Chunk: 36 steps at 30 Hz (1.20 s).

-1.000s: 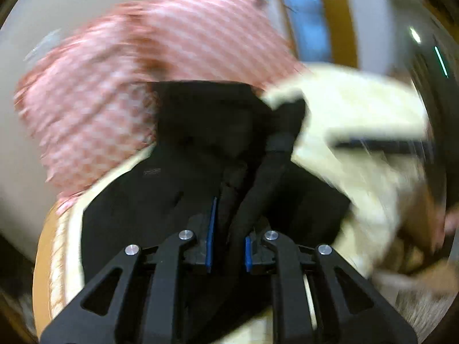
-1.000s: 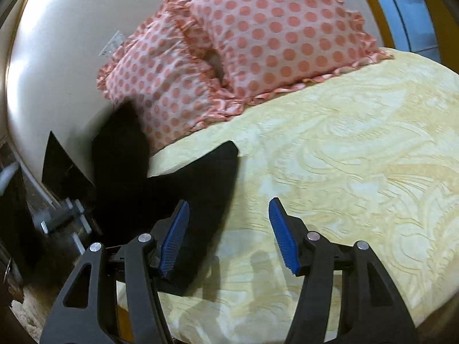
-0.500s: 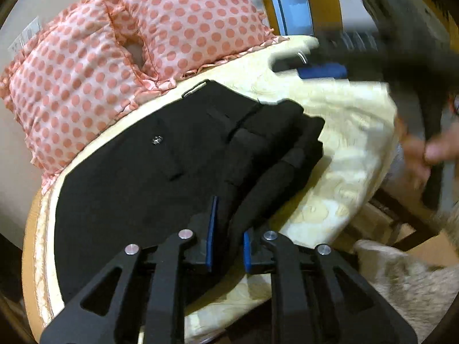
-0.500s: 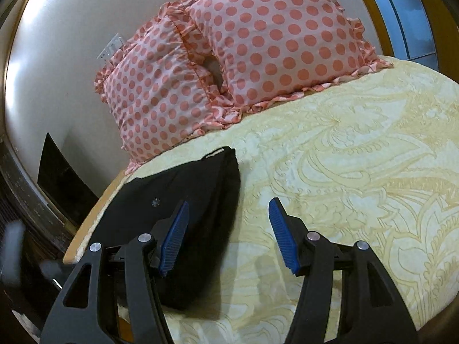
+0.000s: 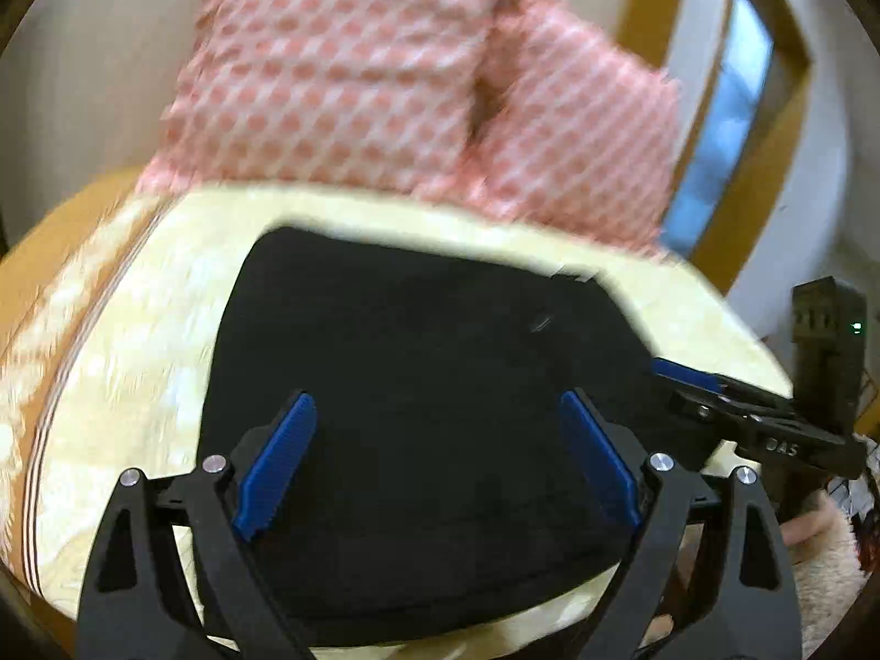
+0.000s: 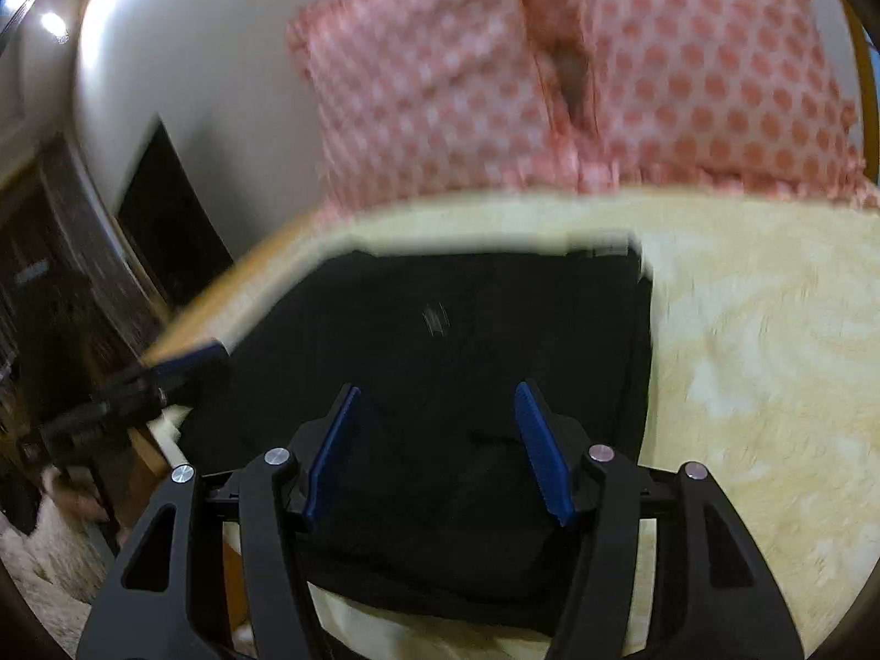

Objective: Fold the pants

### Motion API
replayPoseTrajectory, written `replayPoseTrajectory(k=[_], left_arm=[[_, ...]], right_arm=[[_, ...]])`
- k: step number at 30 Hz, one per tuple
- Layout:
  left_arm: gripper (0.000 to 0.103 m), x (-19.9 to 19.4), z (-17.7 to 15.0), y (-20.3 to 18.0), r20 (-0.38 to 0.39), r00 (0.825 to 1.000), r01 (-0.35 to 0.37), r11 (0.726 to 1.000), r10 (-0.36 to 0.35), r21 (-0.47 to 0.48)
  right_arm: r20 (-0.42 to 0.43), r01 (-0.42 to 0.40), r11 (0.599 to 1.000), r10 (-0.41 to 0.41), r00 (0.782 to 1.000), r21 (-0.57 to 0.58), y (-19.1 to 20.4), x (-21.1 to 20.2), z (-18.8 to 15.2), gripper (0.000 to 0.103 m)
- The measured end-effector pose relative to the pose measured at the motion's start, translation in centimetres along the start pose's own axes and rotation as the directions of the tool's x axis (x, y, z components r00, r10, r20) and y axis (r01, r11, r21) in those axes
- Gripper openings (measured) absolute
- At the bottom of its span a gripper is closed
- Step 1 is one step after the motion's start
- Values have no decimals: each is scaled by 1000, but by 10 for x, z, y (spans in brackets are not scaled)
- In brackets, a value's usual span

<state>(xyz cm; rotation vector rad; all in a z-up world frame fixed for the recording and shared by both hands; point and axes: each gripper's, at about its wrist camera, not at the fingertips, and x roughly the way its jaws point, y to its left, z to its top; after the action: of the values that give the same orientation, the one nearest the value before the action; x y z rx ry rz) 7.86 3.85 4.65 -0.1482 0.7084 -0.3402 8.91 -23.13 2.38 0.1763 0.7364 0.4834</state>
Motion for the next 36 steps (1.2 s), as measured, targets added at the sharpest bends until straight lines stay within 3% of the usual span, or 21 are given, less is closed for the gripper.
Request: replayPoseTrajectory(k=[2,4,6,9,15,20,25,30,31,33,35,36], left_arm=[[90,11,-9,6,-57,998,19,1000,-19,-3],[91,12,-17,1,-51,999,8,999,-6,47],[98,15,-20,-2,-45,999,13,997,-10,79],[101,15,-24,-2,-26,999,25,995,-23,91],[101,13,-22,8,-14,997,73,994,-73,78],[101,11,-22,12,-7,994,108,992,-108,70],[101,11,-23,10,-5,995,103,991,-103,87],[100,3,-11,16,-6,990,143,989,-143,39],[100,-2,-5,21,5,987,159,987,-159,14],[100,-12,11,37,48,987,153,987,-151,-48],[100,-14,28,60,65,990,130,983,-123,-131],[100,-11,35,70,55,991,129,977,-121,-171]], right_arm=[[2,-23,1000,23,1000,12,-5,-4,-4,62],[-22,-39,999,40,999,36,-10,-8,-1,62],[8,-66,994,66,998,91,-22,-17,10,61],[48,-4,987,-4,999,161,-46,-22,30,68],[-102,27,970,-2,995,241,-80,24,48,68],[-116,38,975,-12,993,220,-78,34,46,69],[-111,32,992,-19,994,119,-62,33,41,62],[-90,19,986,-4,996,167,-73,36,43,62],[-90,29,988,-15,996,149,-70,37,43,61],[-80,16,995,-8,997,102,-63,37,43,49],[-70,-20,998,24,997,61,-55,33,42,30],[-66,-22,999,25,998,37,-51,30,42,28]])
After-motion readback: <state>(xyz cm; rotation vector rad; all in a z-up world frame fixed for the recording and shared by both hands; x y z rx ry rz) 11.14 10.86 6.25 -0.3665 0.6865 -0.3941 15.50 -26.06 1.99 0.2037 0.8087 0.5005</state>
